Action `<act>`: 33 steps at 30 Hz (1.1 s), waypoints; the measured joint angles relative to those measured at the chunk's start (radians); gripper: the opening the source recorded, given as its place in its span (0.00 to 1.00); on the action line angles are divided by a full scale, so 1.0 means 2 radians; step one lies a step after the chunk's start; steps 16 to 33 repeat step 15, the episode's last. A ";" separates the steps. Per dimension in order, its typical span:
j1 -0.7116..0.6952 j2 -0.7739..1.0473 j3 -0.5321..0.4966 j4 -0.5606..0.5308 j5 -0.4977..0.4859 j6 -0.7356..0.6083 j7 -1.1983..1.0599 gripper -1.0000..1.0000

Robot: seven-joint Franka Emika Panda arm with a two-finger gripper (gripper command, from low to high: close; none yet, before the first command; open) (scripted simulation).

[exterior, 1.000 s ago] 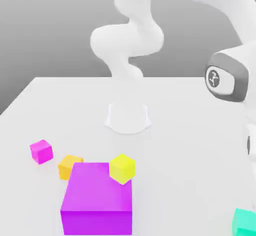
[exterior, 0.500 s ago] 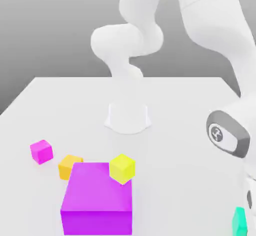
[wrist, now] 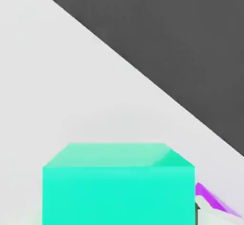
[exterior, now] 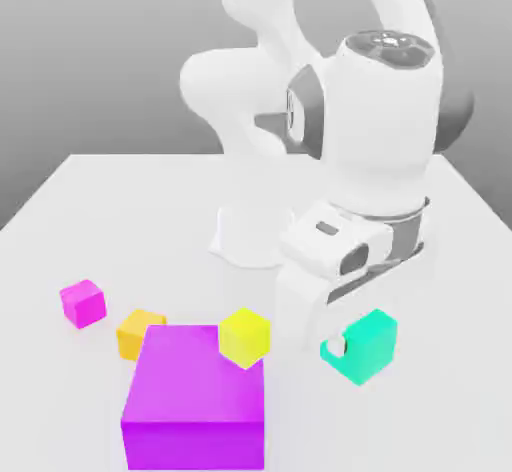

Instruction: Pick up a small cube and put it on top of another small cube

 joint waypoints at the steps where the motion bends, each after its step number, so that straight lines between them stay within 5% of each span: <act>1: -0.007 -0.018 -0.002 -0.013 -0.002 -0.005 0.017 0.00; 7: -0.064 -0.119 -0.016 -0.089 -0.017 -0.028 0.120 0.00; 11: -0.073 -0.076 -0.017 -0.114 -0.016 0.039 0.130 0.00; 12: -0.073 -0.060 -0.017 -0.119 -0.015 0.060 0.130 1.00; 33: -0.073 -0.060 -0.017 -0.119 -0.015 0.060 0.130 1.00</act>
